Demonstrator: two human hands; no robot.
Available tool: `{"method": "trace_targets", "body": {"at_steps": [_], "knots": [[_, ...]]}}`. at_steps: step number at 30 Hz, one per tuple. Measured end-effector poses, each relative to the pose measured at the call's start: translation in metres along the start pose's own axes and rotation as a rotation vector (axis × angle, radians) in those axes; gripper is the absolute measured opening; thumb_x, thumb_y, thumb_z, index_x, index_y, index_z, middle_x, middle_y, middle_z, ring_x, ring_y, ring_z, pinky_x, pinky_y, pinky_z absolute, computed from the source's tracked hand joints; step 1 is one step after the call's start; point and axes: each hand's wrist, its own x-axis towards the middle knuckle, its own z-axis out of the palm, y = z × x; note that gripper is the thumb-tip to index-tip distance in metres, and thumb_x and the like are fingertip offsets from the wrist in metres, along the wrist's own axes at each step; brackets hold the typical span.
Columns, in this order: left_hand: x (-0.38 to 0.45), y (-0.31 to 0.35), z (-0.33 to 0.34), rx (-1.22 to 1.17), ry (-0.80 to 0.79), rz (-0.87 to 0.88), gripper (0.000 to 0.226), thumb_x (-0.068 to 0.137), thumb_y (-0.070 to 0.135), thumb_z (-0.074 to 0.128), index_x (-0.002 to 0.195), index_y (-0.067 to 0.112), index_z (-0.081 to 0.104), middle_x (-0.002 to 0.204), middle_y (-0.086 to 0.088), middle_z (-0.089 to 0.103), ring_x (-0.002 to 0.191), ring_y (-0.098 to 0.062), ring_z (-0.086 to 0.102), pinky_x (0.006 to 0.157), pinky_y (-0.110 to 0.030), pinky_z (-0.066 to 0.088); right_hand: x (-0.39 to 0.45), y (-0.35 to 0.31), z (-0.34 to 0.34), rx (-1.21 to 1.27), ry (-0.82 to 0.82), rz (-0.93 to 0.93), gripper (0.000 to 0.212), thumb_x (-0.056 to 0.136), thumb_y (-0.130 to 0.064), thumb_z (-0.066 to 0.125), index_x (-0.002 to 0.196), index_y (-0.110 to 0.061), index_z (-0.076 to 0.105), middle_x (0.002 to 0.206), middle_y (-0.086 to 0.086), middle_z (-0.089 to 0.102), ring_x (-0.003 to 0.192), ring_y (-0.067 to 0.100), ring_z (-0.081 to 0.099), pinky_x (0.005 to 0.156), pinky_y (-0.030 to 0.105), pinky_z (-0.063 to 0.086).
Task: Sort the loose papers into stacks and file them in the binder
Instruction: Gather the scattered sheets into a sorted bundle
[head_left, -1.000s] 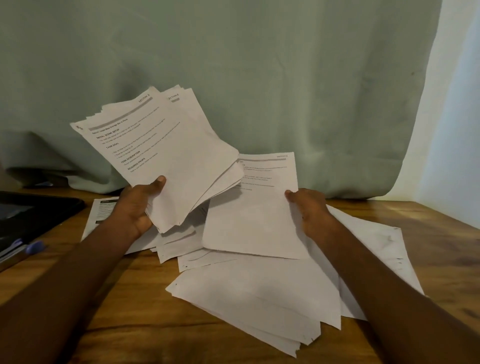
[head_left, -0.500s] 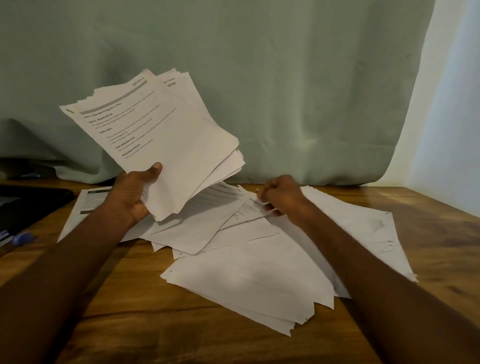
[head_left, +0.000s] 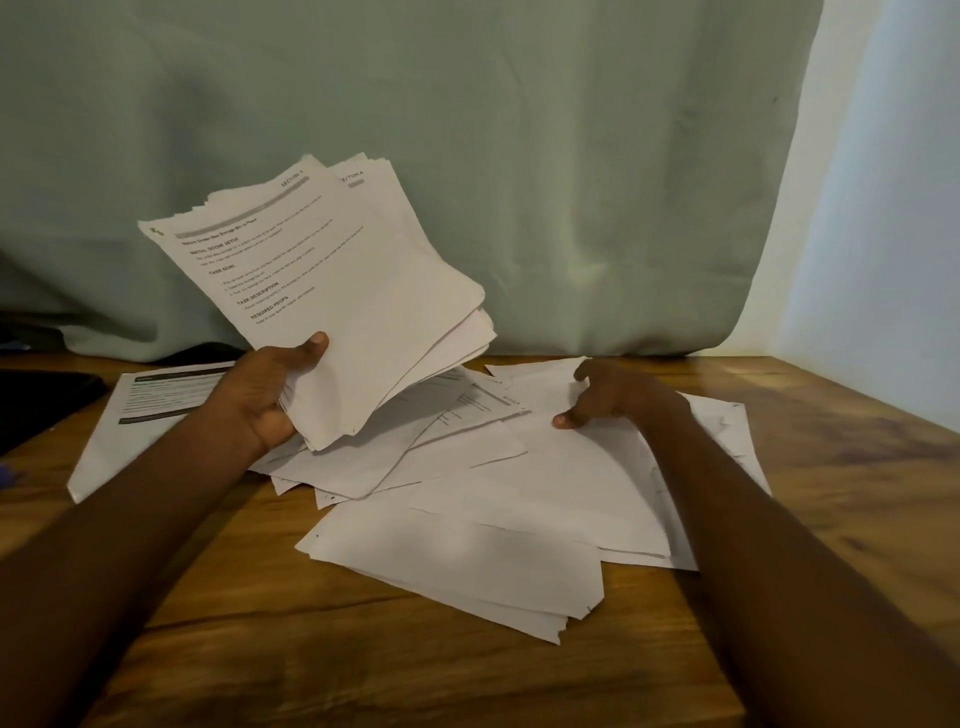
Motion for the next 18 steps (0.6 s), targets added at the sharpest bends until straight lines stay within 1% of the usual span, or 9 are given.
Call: {"method": "trace_targets", "body": {"at_steps": [2,5,8,9,11,13,14,16,18], "knots": [[0.0,0.0,0.001,0.033,0.009,0.002,0.003,0.1,0.018,0.062,0.101,0.016,0.063,0.114,-0.006,0.066,0.095,-0.021,0.062,0.111,-0.047,0.042,0.002,0.006,0.003,0.071,0.122,0.047,0.087,0.072,-0.038,0.091,0.142,-0.013,0.046,0.144,0.01,0.054,0.13,0.033,0.053,0.104,0.043,0.046],[-0.003,0.001,0.004,0.017,-0.009,-0.004,0.002,0.101,0.017,0.061,0.102,0.016,0.062,0.101,-0.001,0.066,0.088,-0.017,0.061,0.105,-0.042,0.044,0.003,0.016,0.002,0.13,0.18,0.153,0.087,0.062,-0.04,0.095,0.133,-0.015,0.052,0.127,0.009,0.063,0.117,0.035,0.061,0.099,0.047,0.05],[-0.009,0.001,0.005,0.009,-0.014,-0.02,0.003,0.1,0.016,0.061,0.098,0.017,0.063,0.098,0.0,0.066,0.086,-0.016,0.062,0.093,-0.038,0.048,0.005,0.02,0.0,0.126,0.165,0.187,0.043,0.072,-0.033,0.092,0.088,-0.006,0.062,0.075,0.007,0.066,0.07,0.025,0.061,0.072,0.031,0.049],[-0.011,0.0,0.005,-0.021,-0.034,-0.022,0.006,0.1,0.014,0.061,0.099,0.019,0.064,0.1,0.0,0.067,0.087,-0.017,0.063,0.087,-0.037,0.05,0.004,0.018,0.0,0.108,0.164,0.193,0.039,0.076,-0.034,0.089,0.08,-0.006,0.062,0.067,0.006,0.063,0.064,0.024,0.059,0.068,0.03,0.046],[-0.014,0.0,0.004,-0.032,-0.063,-0.012,0.011,0.1,0.012,0.061,0.102,0.022,0.064,0.102,0.0,0.068,0.09,-0.017,0.064,0.084,-0.037,0.05,0.007,0.021,0.001,0.076,0.157,0.146,0.061,0.073,-0.056,0.085,0.103,-0.006,0.067,0.093,0.009,0.069,0.088,0.028,0.066,0.082,0.034,0.052],[-0.016,0.0,0.004,-0.012,-0.063,-0.002,0.012,0.1,0.011,0.06,0.101,0.023,0.063,0.103,-0.001,0.067,0.091,-0.019,0.063,0.092,-0.04,0.047,0.007,0.02,0.001,-0.007,0.064,0.113,0.115,0.058,-0.084,0.075,0.144,-0.013,0.051,0.142,0.01,0.057,0.129,0.033,0.055,0.107,0.045,0.046],[-0.016,-0.001,0.006,-0.004,-0.055,0.001,0.012,0.1,0.012,0.059,0.1,0.023,0.062,0.102,-0.001,0.067,0.09,-0.019,0.063,0.095,-0.041,0.045,0.006,0.019,0.0,-0.05,0.002,0.113,0.124,0.055,-0.088,0.073,0.15,-0.014,0.044,0.152,0.008,0.049,0.137,0.033,0.048,0.112,0.048,0.041],[-0.016,0.0,0.008,0.023,-0.026,0.008,0.011,0.101,0.012,0.058,0.096,0.022,0.06,0.097,-0.001,0.065,0.086,-0.018,0.06,0.096,-0.041,0.044,0.006,0.016,-0.002,-0.074,-0.068,0.129,0.126,0.05,-0.09,0.074,0.148,-0.015,0.046,0.154,0.008,0.046,0.14,0.033,0.043,0.114,0.049,0.038],[-0.016,0.0,0.01,0.038,-0.011,0.011,0.011,0.101,0.013,0.058,0.094,0.022,0.06,0.091,0.001,0.066,0.084,-0.017,0.06,0.093,-0.04,0.047,0.008,0.014,0.002,-0.038,-0.039,0.151,0.13,0.029,-0.091,0.074,0.135,-0.018,0.056,0.145,0.009,0.054,0.134,0.035,0.049,0.109,0.051,0.043]]}}
